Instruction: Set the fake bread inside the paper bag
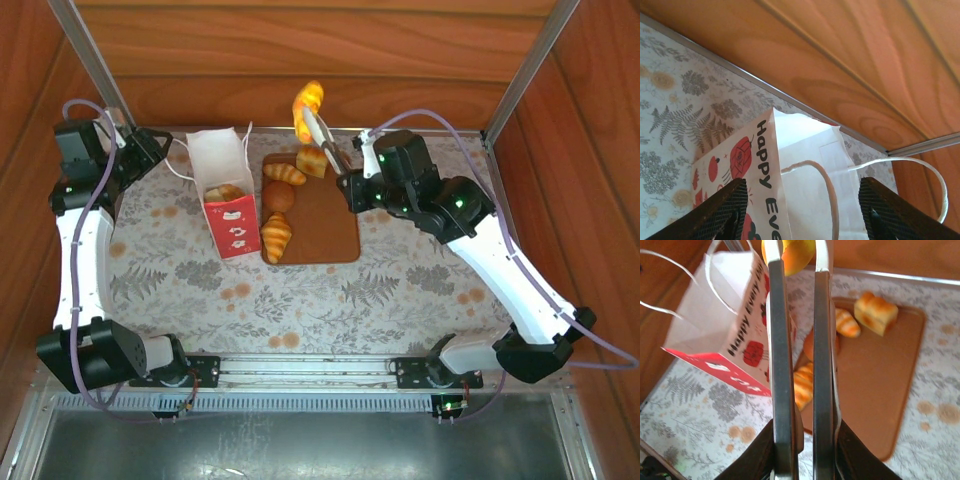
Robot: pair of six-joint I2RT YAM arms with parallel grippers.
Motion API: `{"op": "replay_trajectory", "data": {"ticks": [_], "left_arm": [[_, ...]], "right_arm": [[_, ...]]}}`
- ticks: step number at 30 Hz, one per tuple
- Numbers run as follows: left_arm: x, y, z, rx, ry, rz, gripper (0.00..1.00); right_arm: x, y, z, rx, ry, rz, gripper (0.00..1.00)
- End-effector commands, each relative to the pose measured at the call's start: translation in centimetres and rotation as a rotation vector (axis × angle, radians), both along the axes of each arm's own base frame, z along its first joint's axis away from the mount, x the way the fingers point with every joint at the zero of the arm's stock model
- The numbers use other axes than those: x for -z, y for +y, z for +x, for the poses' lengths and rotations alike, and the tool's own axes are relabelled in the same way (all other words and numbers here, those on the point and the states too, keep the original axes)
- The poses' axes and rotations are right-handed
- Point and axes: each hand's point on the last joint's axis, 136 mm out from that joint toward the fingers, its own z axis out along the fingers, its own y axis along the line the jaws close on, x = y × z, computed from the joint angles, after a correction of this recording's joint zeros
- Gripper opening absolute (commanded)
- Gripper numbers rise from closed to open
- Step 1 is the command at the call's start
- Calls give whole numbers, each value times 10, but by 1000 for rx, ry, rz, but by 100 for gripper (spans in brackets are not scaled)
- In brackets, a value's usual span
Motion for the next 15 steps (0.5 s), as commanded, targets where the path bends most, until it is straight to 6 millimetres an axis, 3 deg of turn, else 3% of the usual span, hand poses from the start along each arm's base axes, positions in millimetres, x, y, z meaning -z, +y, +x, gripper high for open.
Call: {"op": "replay_trajectory", "data": {"ticks": [1,8,15], "left_arm": [[-4,0,1,19,-8,3,57],[-3,-3,4,41,-5,-9,38],[-3,3,4,12,-11,24,16]], "right_arm": [[-35,25,3,-90,-108,78,1],[-46,63,-4,-219,-132,112,0],[-27,100,-14,-315,-96,75,1]]}}
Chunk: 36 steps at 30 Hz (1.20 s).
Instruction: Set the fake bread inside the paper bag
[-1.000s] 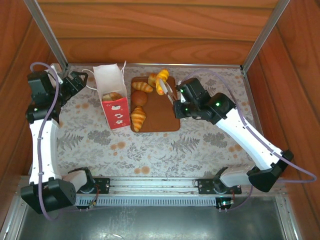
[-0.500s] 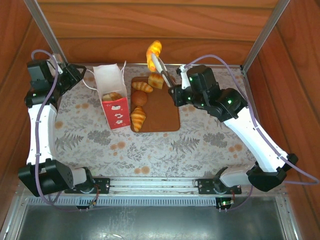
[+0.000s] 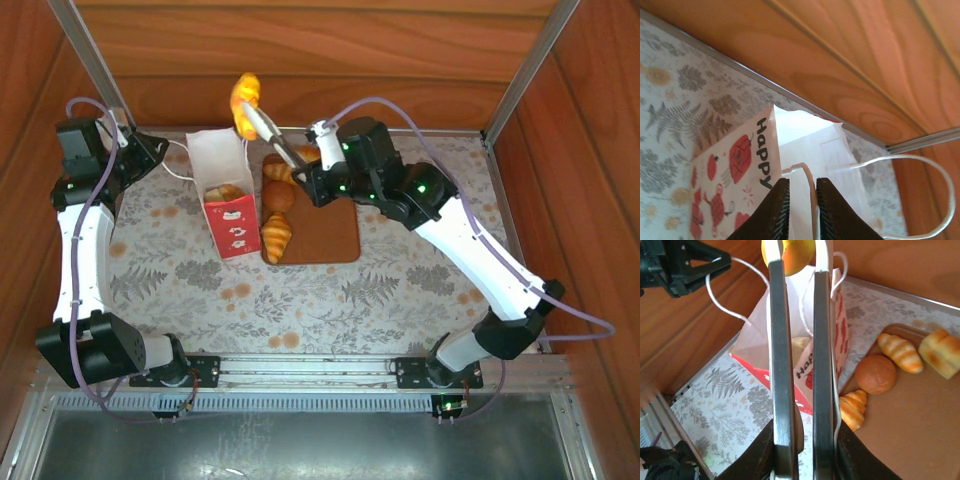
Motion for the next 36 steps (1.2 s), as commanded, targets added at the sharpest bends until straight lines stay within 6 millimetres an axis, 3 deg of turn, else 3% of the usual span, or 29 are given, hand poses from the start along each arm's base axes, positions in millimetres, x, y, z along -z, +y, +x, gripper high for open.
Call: {"op": "replay_trajectory", "data": {"ticks": [1,6,10,20,23,29,36], "left_arm": [[-8,4,0,-12,-21,25,12],[-4,8,-2,-29,-18,45,1],[0,11,-4,-45,-15,67,0],[7,16,-8,-63,-5,103,0],[8,16,-8,-63,-4,105,0],[10,16,-8,-63,0,104,0],[10,16,-8,-62,2,101,0]], "right_arm": [[-14,21,-7,-72,-47,32,0],[4,43,-7,-102,-21,-30,1],[32,61,0,-108,31,-91,1],[86,68,10,-59,156,-225,3],[91,67,11,-51,168,-239,8],[96,64,12,-36,178,-260,26],[91,63,13,-28,167,-252,39]]}}
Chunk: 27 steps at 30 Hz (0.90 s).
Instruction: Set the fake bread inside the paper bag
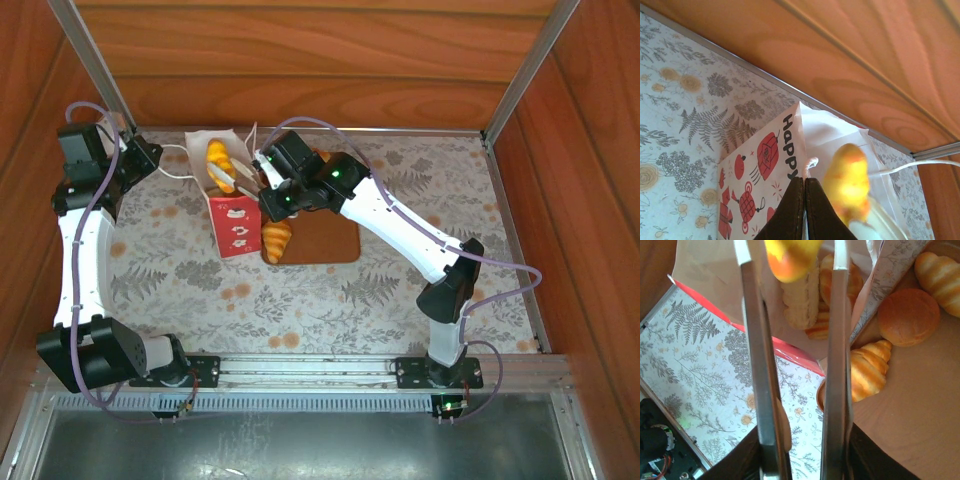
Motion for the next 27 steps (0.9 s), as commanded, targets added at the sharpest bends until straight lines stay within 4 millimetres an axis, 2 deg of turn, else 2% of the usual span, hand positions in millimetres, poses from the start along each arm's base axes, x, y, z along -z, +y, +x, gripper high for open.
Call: {"op": "replay_trajectory", "data": {"ticks": [1,7,17,21,27], "left_arm": [[-1,3,-5,-6,-5,14,0],[-2,1,-4,3,-5,8,0],[-3,-2,-6,18,-11,1,0],[-7,-3,-7,24,-20,3,15],[-14,-3,-9,25,-39,9,36]], "right_arm": [[-22,0,1,13,-38,41,40],[-34,2,2,12,-56,70,41],[-76,3,-3,-8,-108,178,41],[-105,0,-9,-20,-139,255,41],[-161,-14,-23,-40,-215,387,41]]}}
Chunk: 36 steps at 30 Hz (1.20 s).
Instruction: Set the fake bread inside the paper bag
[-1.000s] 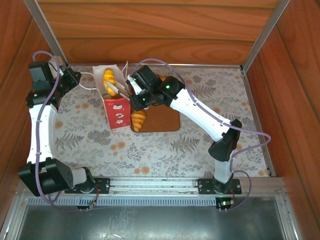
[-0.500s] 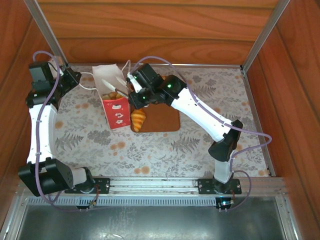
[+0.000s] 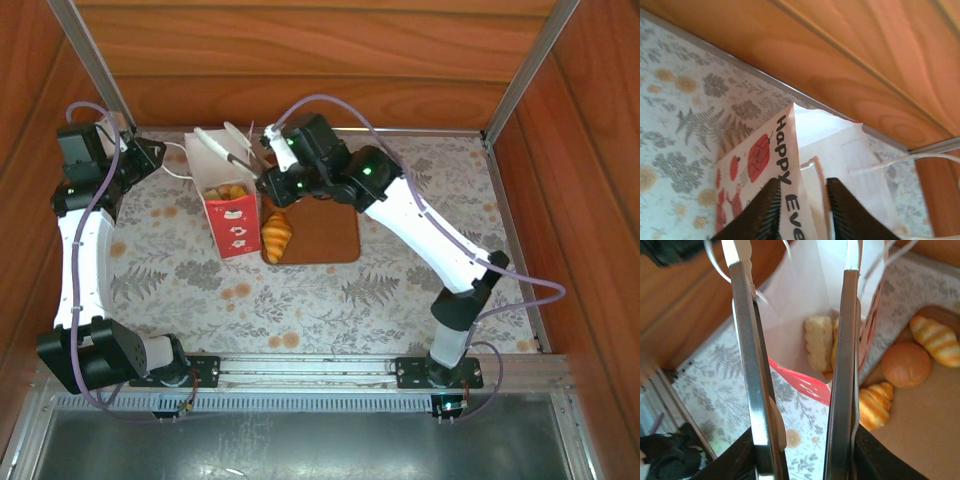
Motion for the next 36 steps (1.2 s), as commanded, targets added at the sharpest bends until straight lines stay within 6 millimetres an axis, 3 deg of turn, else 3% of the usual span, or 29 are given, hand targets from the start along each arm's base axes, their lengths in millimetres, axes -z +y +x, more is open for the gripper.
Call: {"op": "replay_trajectory", "data": {"ticks": [1,3,4,7,12,17,22,29,32,36], "left_arm": [[-12,-1,-8,9,-32,12,41],[-15,-1,-10,7,-42,15,49],[-17,0,-11,4,-47,18,55],[-21,2,-17,-7,-63,31,67],[-23,6,-27,-26,-84,61,81],[-19,7,-42,-39,-98,102,92],[-12,7,-58,-57,-109,130,100],[-8,-7,-82,-8,-147,136,100],[-5,-11,-88,3,-152,127,100],[1,-12,-90,0,-139,114,100]], "right_arm": [[-74,-11,-14,-17,-104,189,40],[-81,-16,-16,-14,-117,204,41],[-99,-29,-23,-4,-144,235,41],[-106,-48,-28,31,-161,251,41],[-93,-91,-29,150,-156,231,42],[-40,-135,-25,296,-48,167,43],[31,-152,-27,371,140,97,43],[119,-130,-32,356,382,36,43],[146,-118,-30,338,456,13,43],[168,-103,-29,308,534,-8,44]]}}
